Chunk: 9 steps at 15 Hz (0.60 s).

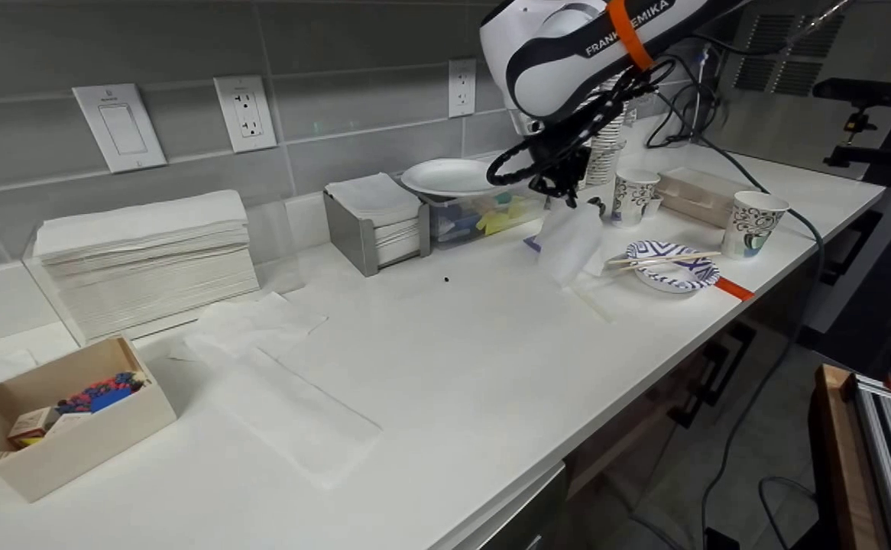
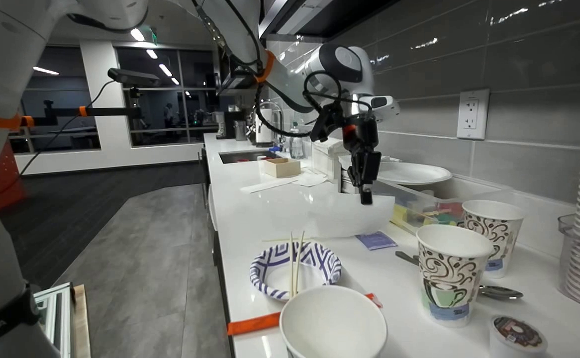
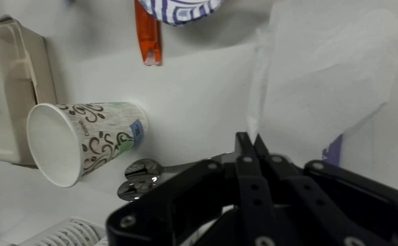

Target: Wipe the counter top using the paper towel

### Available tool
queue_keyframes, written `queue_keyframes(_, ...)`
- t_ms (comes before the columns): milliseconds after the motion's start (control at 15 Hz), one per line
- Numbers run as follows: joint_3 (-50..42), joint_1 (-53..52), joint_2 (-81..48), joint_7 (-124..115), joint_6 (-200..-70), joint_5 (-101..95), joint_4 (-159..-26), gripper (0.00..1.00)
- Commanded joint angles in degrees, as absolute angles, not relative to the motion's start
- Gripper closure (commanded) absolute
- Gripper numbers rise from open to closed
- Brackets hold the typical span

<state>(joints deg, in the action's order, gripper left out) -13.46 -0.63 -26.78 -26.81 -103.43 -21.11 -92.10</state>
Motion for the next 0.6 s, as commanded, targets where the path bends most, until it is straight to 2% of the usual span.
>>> queue_keyframes(0, -12.7, 0.3, -26.4, -27.0, -103.1, -21.7, -92.2, 0.99)
queue_keyframes(533, -12.9, 0.3, -27.8, -26.8, -102.0, -22.5, -91.5, 1.0)
